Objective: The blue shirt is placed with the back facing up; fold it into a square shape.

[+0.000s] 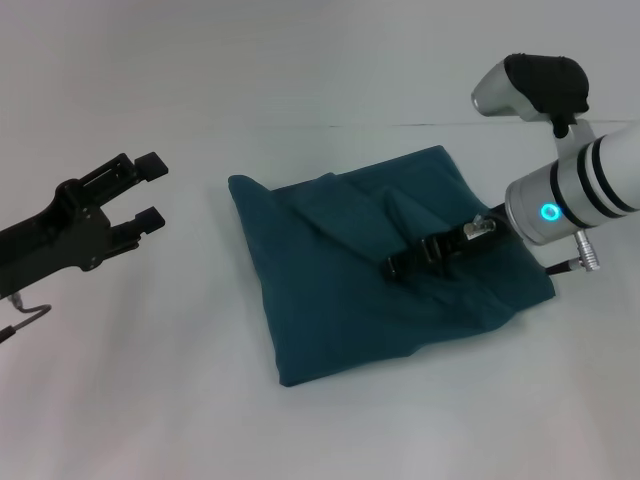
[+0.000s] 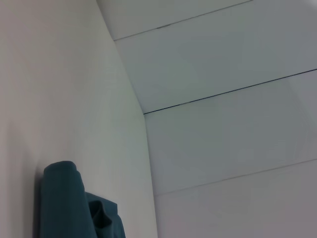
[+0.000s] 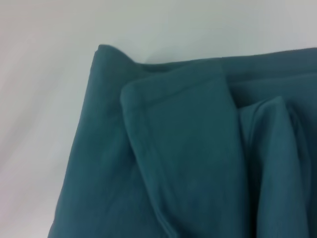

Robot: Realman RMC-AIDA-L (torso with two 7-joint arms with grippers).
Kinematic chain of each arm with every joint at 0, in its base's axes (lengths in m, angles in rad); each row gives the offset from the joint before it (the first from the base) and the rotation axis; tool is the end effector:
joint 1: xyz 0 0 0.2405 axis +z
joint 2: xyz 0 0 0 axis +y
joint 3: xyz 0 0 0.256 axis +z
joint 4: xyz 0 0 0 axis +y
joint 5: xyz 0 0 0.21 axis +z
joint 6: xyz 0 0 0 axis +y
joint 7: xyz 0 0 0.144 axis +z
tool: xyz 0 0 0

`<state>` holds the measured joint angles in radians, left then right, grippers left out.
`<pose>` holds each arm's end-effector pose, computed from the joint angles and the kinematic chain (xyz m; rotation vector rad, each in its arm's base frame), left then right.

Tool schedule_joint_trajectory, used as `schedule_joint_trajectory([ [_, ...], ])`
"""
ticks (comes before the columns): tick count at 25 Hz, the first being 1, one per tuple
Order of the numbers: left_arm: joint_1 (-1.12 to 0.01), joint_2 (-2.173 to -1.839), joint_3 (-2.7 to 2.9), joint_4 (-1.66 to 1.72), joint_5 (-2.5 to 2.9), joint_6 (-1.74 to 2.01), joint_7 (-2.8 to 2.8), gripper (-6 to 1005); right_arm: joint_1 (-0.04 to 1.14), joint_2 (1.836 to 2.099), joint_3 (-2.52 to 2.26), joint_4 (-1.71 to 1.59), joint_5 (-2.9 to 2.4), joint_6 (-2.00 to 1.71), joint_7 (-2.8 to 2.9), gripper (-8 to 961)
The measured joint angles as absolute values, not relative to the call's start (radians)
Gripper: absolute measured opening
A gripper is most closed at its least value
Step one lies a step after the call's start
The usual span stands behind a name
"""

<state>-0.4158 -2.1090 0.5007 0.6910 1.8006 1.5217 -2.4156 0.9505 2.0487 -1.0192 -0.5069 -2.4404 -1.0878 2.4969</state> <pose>-0.2923 0.3227 0.0403 -1.8192 -2.0092 -1.3365 0.2005 0.4269 -0.0496 -2.4160 1.4081 -0.0631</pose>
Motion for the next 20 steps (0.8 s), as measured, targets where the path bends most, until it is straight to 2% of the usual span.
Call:
schedule_joint_trajectory([
  [5, -0.417, -2.107, 0.481, 0.67, 1.799, 1.522, -2.409, 934, 0.945, 2.047, -1.021, -0.516, -2.449, -1.085, 2.51, 774],
  [15, -0.417, -2.105, 0.477, 0.67, 1.799, 1.522, -2.407, 933, 0.942, 2.044, -1.02, -0.517, -2.454, -1.088, 2.508, 556],
  [20, -0.417, -2.105, 0.477, 0.67, 1.799, 1.522, -2.407, 933, 0.933, 2.041, -1.015, -0.517, -2.453, -1.087, 2.509, 352],
])
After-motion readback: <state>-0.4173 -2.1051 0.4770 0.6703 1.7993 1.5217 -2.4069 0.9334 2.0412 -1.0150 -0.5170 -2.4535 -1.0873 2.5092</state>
